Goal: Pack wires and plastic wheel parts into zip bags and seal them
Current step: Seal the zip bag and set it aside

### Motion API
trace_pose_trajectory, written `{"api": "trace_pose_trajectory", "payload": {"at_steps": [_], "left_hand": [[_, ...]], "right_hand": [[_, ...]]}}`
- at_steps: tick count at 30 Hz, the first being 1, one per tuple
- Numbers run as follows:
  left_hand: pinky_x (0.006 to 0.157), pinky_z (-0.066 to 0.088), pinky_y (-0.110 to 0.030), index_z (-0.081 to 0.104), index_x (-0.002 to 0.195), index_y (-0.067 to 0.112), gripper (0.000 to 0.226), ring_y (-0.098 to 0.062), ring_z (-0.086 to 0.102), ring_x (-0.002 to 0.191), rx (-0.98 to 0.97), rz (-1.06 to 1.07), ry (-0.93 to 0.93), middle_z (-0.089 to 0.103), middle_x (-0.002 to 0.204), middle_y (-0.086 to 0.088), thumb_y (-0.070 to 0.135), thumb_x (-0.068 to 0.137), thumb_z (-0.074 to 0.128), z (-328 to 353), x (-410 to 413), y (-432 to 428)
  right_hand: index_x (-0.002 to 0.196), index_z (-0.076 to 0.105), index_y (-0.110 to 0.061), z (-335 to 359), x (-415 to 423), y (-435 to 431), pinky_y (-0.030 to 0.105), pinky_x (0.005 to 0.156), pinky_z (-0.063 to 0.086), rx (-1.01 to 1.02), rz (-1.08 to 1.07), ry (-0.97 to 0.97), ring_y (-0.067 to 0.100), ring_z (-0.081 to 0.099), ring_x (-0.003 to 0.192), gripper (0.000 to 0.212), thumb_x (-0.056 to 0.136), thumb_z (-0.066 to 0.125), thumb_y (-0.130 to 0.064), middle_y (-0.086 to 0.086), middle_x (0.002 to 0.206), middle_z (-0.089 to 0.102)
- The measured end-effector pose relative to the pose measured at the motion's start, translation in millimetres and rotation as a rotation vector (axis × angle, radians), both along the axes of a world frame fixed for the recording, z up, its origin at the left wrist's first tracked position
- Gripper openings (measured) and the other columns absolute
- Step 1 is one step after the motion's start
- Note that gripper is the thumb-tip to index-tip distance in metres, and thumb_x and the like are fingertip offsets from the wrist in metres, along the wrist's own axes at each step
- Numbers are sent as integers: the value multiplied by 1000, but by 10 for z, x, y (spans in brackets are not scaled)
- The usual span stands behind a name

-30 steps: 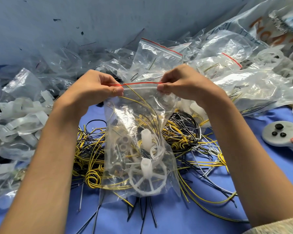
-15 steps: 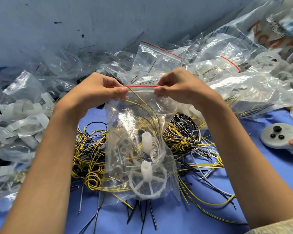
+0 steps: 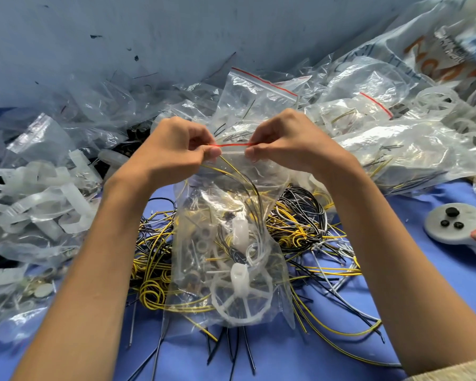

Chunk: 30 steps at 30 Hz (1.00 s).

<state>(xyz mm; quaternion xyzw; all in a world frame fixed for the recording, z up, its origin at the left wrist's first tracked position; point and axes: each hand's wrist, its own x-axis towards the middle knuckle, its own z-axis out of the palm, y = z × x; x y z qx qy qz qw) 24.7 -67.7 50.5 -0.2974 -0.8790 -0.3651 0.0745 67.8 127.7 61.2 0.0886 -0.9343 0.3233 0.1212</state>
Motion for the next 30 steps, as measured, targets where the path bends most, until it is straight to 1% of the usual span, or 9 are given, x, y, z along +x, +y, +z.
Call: {"api": "trace_pose_trajectory", "payload": {"at_steps": [3,6,10,14,16,19,22,27,30], "left_hand": [[58,40,-17,67,75,19,10,3,48,53,-32,32,85,64,64,0,14,84,68,-3,-6,12],[48,34,-5,68,77,18,7,8,46,44,-8,20,62,58,59,10,16,83,70,0,-10,19],[45,35,-3,69,83,14,3,9,49,45,38,-40,17,60,62,10,16,82,72,9,12,42],[45,34,-3,68,81,15,5,7,49,45,64,-73,5,60,62,8,15,81,73,19,22,47],[47,36,-4,68,80,15,6,6,49,46,70,-92,-11,59,62,9,13,80,73,25,18,19],[56,41,-4,65,81,17,16,9,54,55,87,-138,-39,62,68,8,3,77,74,39,14,-60],[68,49,-12,62,85,20,24,0,60,66,96,-141,-48,65,75,5,3,76,75,48,-6,-123],[60,43,-9,67,84,24,19,1,55,62,3,-136,-5,66,78,3,7,78,74,38,-1,-62],[68,47,-16,66,85,25,21,0,56,66,-12,-132,6,65,80,3,8,77,75,24,15,-16]], "right_hand": [[83,77,-13,1,10,20,13,49,33,-44,8,-2,-2,45,51,11,80,72,-22,-1,64,64],[83,76,-16,5,19,10,10,47,30,-61,33,22,-4,44,47,9,81,72,-23,-6,60,61],[86,76,-17,6,-6,-44,9,47,32,78,11,70,-4,46,49,9,84,69,-22,-6,62,61],[93,73,-12,-25,-26,-85,25,58,35,221,-16,69,14,54,68,13,88,63,-18,5,76,65],[94,73,-10,-37,-30,-94,25,59,36,188,-10,74,15,55,72,13,88,63,-17,7,81,67],[93,74,-9,-40,-31,-88,17,57,40,66,14,89,3,52,60,13,87,67,-17,4,76,67],[92,75,-9,-39,-20,-61,12,56,39,16,53,83,-4,50,57,13,85,69,-18,1,72,67],[89,75,-10,-36,-6,-28,17,62,43,-43,77,76,-1,53,60,10,82,72,-16,-1,71,67],[89,75,-10,-38,-10,-26,17,61,42,-34,82,78,-3,52,59,9,82,72,-16,-3,70,66]]}}
